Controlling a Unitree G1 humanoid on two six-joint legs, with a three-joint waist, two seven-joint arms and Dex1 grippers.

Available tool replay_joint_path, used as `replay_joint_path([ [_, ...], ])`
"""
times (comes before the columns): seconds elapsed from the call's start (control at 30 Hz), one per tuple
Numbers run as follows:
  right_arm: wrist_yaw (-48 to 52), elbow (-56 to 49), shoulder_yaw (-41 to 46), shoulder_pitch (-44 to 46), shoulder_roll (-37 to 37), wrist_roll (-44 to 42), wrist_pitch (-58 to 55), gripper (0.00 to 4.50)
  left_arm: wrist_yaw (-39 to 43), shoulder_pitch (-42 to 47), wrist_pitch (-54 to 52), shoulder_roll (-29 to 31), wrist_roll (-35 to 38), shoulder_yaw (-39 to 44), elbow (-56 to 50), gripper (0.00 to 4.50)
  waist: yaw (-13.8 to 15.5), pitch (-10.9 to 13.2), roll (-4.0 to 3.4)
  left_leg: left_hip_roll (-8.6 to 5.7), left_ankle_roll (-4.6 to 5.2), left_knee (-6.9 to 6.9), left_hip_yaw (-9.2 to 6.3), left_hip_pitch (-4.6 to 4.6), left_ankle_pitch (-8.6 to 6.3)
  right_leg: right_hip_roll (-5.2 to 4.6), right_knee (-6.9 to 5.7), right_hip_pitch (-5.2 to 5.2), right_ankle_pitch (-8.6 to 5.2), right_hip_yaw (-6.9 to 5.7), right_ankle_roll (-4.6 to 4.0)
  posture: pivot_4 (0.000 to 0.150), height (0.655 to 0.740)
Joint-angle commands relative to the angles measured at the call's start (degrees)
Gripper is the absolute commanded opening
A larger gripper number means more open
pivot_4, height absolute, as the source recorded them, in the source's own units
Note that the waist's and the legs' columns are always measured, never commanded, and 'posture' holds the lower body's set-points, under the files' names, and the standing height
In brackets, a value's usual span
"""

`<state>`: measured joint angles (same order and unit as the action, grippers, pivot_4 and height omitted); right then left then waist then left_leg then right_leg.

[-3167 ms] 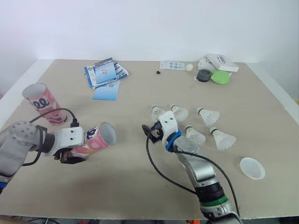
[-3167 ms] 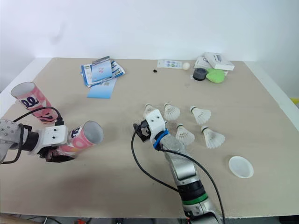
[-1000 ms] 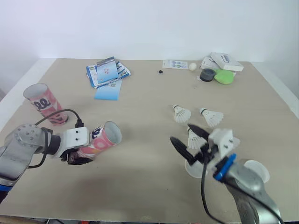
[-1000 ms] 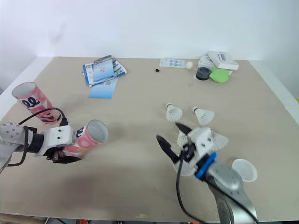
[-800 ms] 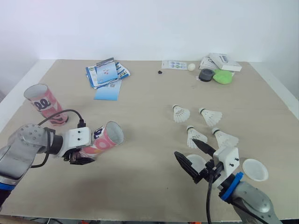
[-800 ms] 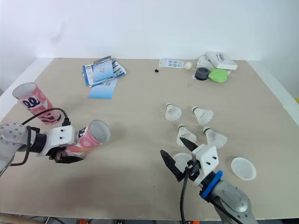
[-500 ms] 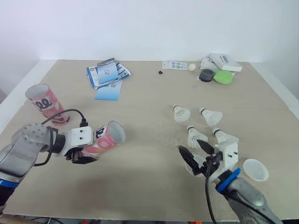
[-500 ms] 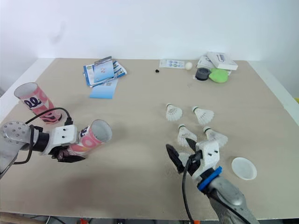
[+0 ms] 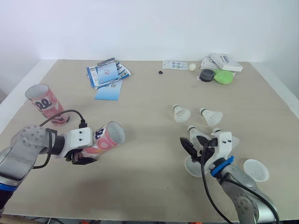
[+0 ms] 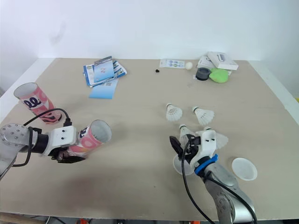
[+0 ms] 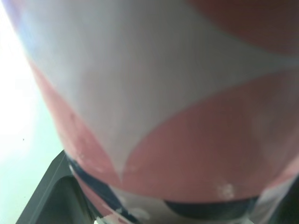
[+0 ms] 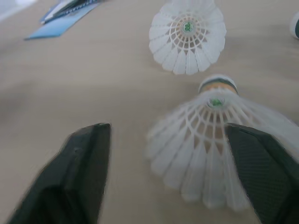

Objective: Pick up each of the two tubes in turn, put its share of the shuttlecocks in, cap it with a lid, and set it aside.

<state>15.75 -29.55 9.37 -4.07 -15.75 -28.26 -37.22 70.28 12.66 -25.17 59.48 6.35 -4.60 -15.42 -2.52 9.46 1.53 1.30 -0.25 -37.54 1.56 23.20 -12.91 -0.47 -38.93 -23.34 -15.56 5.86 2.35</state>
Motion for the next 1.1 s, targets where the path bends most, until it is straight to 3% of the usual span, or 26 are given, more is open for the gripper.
replay_joint_path([
  [0.03,-1.5,-0.1,0.2,3.7,0.7,-0.9,-0.8,2.19,-0.1,-1.3,-0.4,-0.1,0.3,-1.4,-1.0,3.38,0.0,0.0,-0.02,0.0,0.0,0.0,0.01,0.01,0.0,0.0,0.0,-0.01,0.02,0.01,0.03,0.15,0.74],
  [0.17,-2.4,0.0,0.4,4.4,1.2,-1.4,-2.0,0.07,-0.3,-1.7,-0.6,-0.1,0.4,-1.1,-1.4,3.38,0.0,0.0,-0.01,0.0,-0.01,0.03,-0.05,0.04,-0.01,0.01,0.0,-0.01,0.07,-0.03,0.21,0.15,0.74],
  [0.37,-0.6,-0.5,1.3,3.4,0.5,-3.6,-2.7,0.07,-0.4,-1.7,-0.5,-0.2,0.3,-1.0,-1.5,3.38,0.0,0.0,-0.01,-0.01,-0.03,0.04,-0.03,0.05,-0.02,0.01,0.01,-0.01,0.05,-0.01,0.23,0.15,0.74],
  [0.7,17.4,-4.0,1.3,5.4,-10.5,-10.2,1.9,0.07,-0.3,-0.3,-0.1,-0.8,-0.1,-2.0,-0.2,3.38,0.0,0.0,-0.05,-0.02,-0.03,0.02,-0.01,0.03,-0.02,0.01,0.03,0.01,0.08,-0.01,0.28,0.15,0.74],
  [0.93,27.9,-8.3,-2.7,17.4,-19.7,-18.4,-1.8,0.07,0.1,0.8,0.2,-1.0,-0.3,-2.7,0.7,3.38,0.1,0.0,-0.06,-0.02,0.01,0.0,-0.1,0.03,0.0,0.03,0.04,0.05,0.14,-0.07,0.29,0.15,0.74],
  [1.1,34.5,-5.8,-11.6,26.1,-22.9,-11.8,2.2,0.07,0.4,1.3,0.1,-1.0,-0.3,-3.1,1.2,3.38,0.1,0.1,-0.08,-0.04,0.01,0.0,-0.08,0.07,0.0,0.0,0.11,0.05,0.15,-0.07,0.3,0.15,0.74],
])
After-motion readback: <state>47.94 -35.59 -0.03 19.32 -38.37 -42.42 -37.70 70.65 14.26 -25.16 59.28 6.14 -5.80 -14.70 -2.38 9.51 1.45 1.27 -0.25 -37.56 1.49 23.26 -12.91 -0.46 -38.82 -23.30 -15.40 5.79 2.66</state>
